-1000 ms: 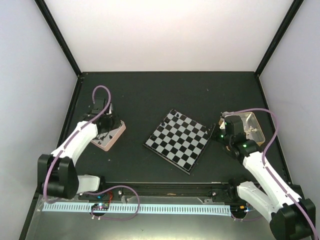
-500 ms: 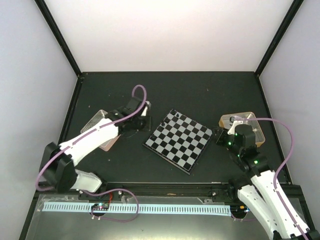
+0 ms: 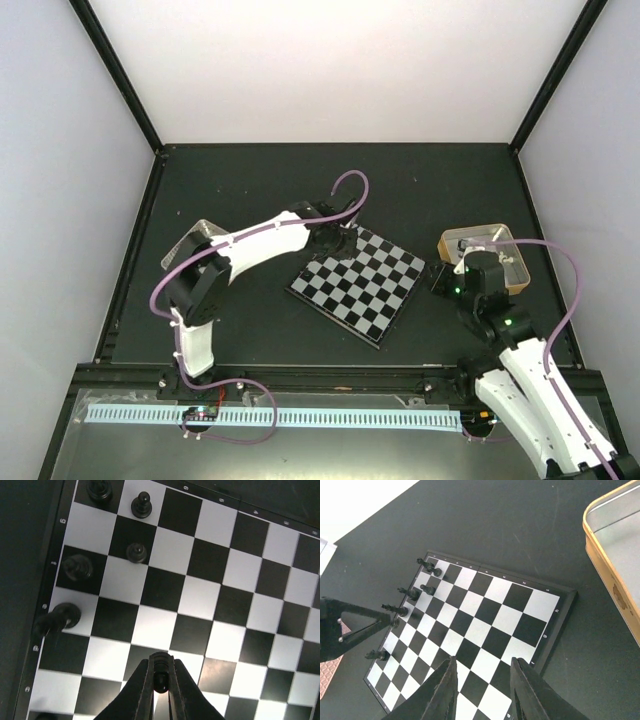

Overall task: Set up the chess pieces on the board
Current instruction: Place the chess piece on the chessboard.

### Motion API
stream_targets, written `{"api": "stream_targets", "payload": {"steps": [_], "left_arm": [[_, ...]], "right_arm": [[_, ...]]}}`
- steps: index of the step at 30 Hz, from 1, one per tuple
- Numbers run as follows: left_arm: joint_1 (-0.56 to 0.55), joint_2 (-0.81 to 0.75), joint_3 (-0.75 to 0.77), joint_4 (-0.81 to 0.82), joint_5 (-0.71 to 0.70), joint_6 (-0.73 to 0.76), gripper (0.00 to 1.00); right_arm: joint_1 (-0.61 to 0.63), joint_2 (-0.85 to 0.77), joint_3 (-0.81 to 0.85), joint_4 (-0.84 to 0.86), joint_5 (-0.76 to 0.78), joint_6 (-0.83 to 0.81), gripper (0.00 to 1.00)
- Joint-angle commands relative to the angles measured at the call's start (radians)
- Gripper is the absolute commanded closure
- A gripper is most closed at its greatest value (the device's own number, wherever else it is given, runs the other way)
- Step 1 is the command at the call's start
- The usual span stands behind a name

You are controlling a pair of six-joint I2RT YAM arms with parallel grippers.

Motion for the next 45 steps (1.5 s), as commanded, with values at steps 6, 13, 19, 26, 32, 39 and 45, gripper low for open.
{"api": "stream_targets", "payload": {"steps": [6,13,19,26,32,39,45], "left_arm": [[-0.001,0.174,0.188,-0.091,-0.068,0.051,0.93],[0.001,0.237,0.25,-0.11,-0.1,0.07,0.93],[0.005,0.286,0.301,-0.134,-0.126,0.063,0.93],[0.017,0.301,0.302,-0.141,-0.144,0.051,0.93],[0.024,0.316,0.307,-0.133,-0.13,0.055,0.93],[0.035,0.333,0.324,-0.12,-0.111,0.065,0.93],[0.035,0.344,0.335,-0.121,-0.086,0.083,0.93]], "right_arm": [[0.004,0.1,-0.029,0.083,0.025,0.036,0.7],[0.004,0.174,-0.029,0.115,0.027,0.036,0.7],[0.004,0.194,-0.036,0.128,0.027,0.04,0.69],[0.004,0.2,-0.034,0.135,0.025,0.037,0.7],[0.004,0.199,-0.037,0.133,0.02,0.037,0.7],[0.004,0.201,-0.037,0.127,0.017,0.035,0.7],[0.004,0.199,-0.034,0.121,0.017,0.035,0.69]]}}
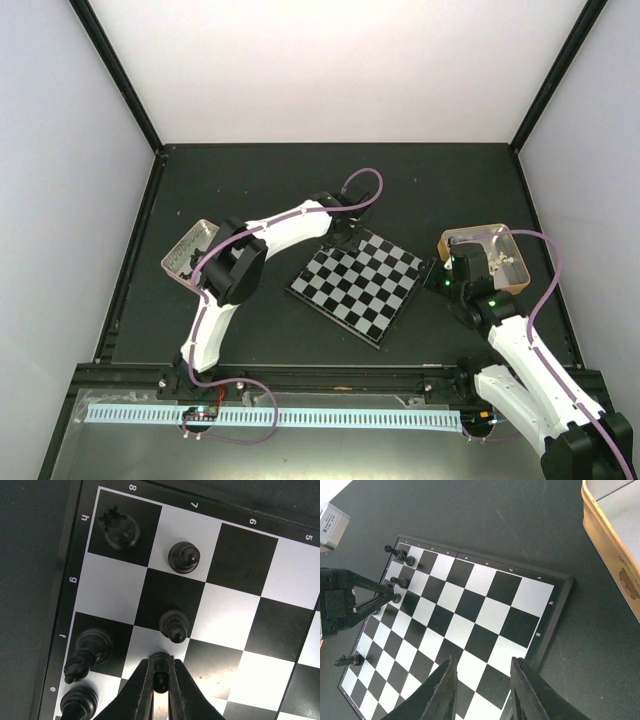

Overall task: Set up the chess pieces on the board
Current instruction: Place the chess piece on the chessboard.

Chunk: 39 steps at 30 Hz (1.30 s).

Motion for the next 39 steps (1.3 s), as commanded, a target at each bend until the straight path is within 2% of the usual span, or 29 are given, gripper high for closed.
{"api": "stream_targets", "payload": {"steps": [1,10,21,26,32,39], "left_arm": [[0.008,0.028,0.044,-0.008,0.021,0.022,0.93],[0.008,-0.013,0.05,-0.034,0.032,0.032,0.76],[0.011,-0.224,0.015,-0.04,0.069,0.039,0.65],[0.049,-0.377,-0.125,0.009,0.051,0.022,0.64],[0.137,-0.59,-0.354,0.034,-0.063,0.008,0.6],[0.353,-0.829,-0.625,0.066,-0.097,-0.001,0.57]], "right_arm": [[0.004,-0.004,-0.003,0.006,0.013,0.006,0.7],[0.004,-0.012,-0.001,0.002,0.01,0.008,0.69],[0.004,0.006,0.003,0.035,-0.002,0.014,0.69],[0.005,0.074,0.024,0.079,-0.041,0.0,0.69],[0.004,0.194,0.071,0.122,-0.107,-0.02,0.69],[0.004,0.309,0.107,0.156,-0.151,-0.023,0.69]]}}
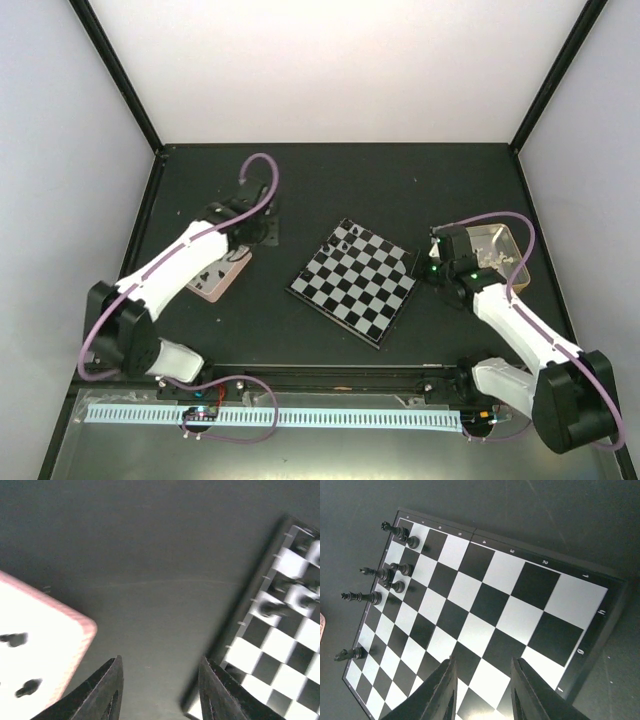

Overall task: Set up the chess pieces on the board
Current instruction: Place the chess piece on the chessboard, then pick up the chess piece from the storage box.

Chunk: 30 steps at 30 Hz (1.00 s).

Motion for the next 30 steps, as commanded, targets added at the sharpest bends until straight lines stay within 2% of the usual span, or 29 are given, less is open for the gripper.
{"api": "stream_targets", "payload": {"steps": [1,5,10,15,17,25,30], "left_arm": [[0.129,-0.14,-0.119,0.034,-0.047,-0.009,0.56],[0.249,-0.257,-0.275,0.104,-0.07,-0.016,0.47],[0.388,-0.283,-0.38,0.204,0.023,-0.108,0.47],[0.461,-0.187,-0.377,0.278,0.053,-0.25,0.49],[0.484,-0.093,-0.351,0.282,0.083,-0.286,0.5],[0.534,0.137,-0.225,0.237,0.148,-0.326,0.62],[0.544,0.178,-0.199,0.21,0.136,-0.327,0.62]], "right_arm": [[0.005,0.046,0.038,0.059,-0.043,-0.008,0.69],[0.006,0.083,0.038,0.075,-0.055,-0.004,0.69],[0.006,0.104,0.033,0.087,-0.065,-0.004,0.7],[0.007,0.102,0.028,0.094,-0.069,-0.003,0.7],[0.007,0.095,0.019,0.096,-0.07,-0.003,0.7],[0.007,0.044,-0.014,0.092,-0.062,-0.004,0.7],[0.006,0.015,-0.027,0.087,-0.052,-0.004,0.69]]}}
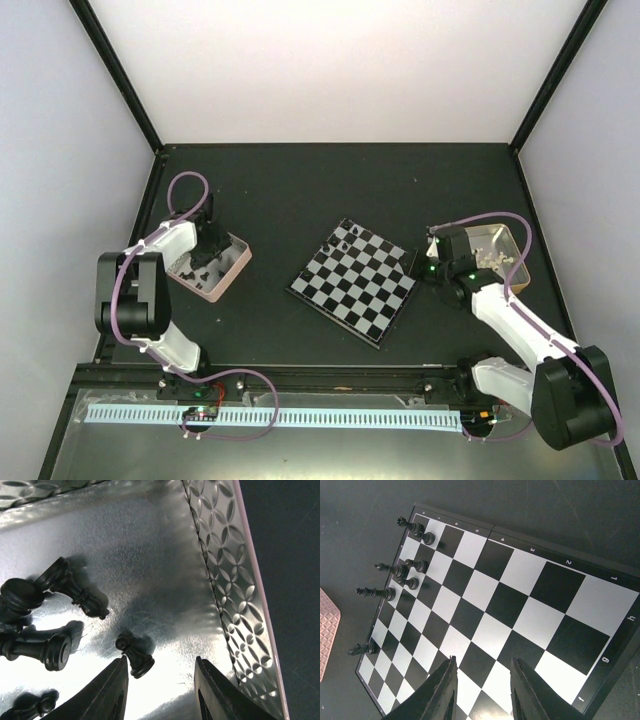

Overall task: Set up the chess pieces on the board
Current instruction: Pick up the chess piece from the storage box.

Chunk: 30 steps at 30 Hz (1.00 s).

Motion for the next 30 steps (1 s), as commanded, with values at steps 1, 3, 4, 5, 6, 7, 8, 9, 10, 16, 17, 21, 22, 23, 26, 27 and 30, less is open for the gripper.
{"api": "stream_targets", "payload": {"steps": [1,3,4,5,6,7,8,9,10,16,17,21,22,23,26,27,30], "left_arm": [[0.016,0.041,0.067,-0.04,0.017,-0.021,0.62],[0.016,0.055,0.08,-0.061,0.009,-0.021,0.62],[0.016,0.058,0.081,-0.064,0.005,-0.023,0.62],[0.016,0.061,0.081,-0.069,0.002,-0.025,0.62],[0.016,0.063,0.082,-0.074,0.001,-0.025,0.62],[0.016,0.065,0.083,-0.078,0.001,-0.025,0.63],[0.016,0.069,0.086,-0.085,-0.002,-0.027,0.63],[0.016,0.072,0.089,-0.092,-0.003,-0.026,0.63],[0.016,0.078,0.094,-0.101,-0.004,-0.025,0.63],[0.016,0.118,0.119,-0.156,-0.024,-0.022,0.68],[0.016,0.124,0.119,-0.156,-0.022,-0.021,0.7],[0.016,0.134,0.113,-0.156,-0.013,-0.019,0.72],[0.017,0.133,0.112,-0.155,-0.014,-0.018,0.72],[0.016,0.132,0.111,-0.155,-0.014,-0.017,0.72],[0.016,0.124,0.109,-0.152,-0.013,-0.01,0.76],[0.017,0.122,0.107,-0.152,-0.013,-0.008,0.78],[0.016,0.118,0.102,-0.146,-0.012,-0.002,0.84]], "right_arm": [[0.006,-0.033,-0.018,0.01,0.013,-0.005,0.7],[0.006,-0.041,-0.019,0.007,0.017,-0.009,0.7],[0.006,-0.044,-0.02,0.003,0.022,-0.01,0.7],[0.006,-0.047,-0.02,0.002,0.025,-0.012,0.7],[0.006,-0.05,-0.021,0.001,0.028,-0.012,0.7],[0.005,-0.054,-0.021,-0.001,0.03,-0.014,0.7],[0.006,-0.058,-0.023,-0.002,0.032,-0.014,0.7],[0.006,-0.061,-0.024,-0.002,0.035,-0.014,0.7],[0.006,-0.063,-0.025,-0.002,0.037,-0.014,0.69],[0.006,-0.075,-0.028,-0.006,0.045,-0.018,0.7],[0.005,-0.076,-0.029,-0.006,0.046,-0.018,0.7],[0.005,-0.081,-0.031,-0.009,0.051,-0.021,0.7],[0.005,-0.082,-0.031,-0.009,0.051,-0.022,0.7],[0.006,-0.082,-0.032,-0.009,0.052,-0.021,0.69],[0.006,-0.081,-0.033,-0.008,0.053,-0.022,0.7],[0.005,-0.082,-0.031,-0.008,0.053,-0.022,0.69],[0.006,-0.081,-0.03,-0.007,0.053,-0.022,0.7]]}}
